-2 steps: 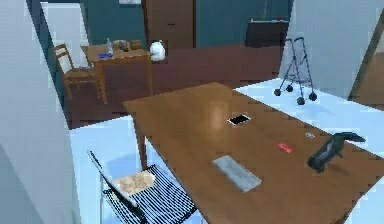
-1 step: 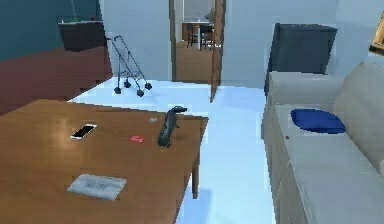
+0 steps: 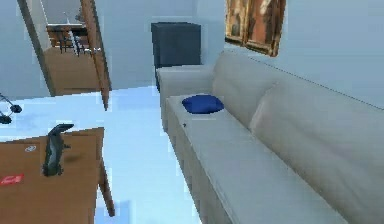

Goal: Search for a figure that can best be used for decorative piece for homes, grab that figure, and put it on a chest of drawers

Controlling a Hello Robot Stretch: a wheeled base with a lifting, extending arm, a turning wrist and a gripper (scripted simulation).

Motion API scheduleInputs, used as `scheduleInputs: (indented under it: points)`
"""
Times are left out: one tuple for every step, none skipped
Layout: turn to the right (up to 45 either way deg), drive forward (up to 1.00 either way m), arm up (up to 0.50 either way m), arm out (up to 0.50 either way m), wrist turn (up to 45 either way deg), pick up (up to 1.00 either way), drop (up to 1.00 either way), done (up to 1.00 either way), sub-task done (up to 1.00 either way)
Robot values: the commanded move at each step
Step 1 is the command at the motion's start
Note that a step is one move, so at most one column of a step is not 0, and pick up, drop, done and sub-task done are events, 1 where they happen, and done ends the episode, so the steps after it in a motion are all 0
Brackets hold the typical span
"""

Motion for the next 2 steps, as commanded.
scheduleInputs:
  points:
    - [0.0,0.2,0.0,0.0,0.0,0.0,0.0,0.0,0.0]
    - [-15.0,0.0,0.0,0.0,0.0,0.0,0.0,0.0,0.0]
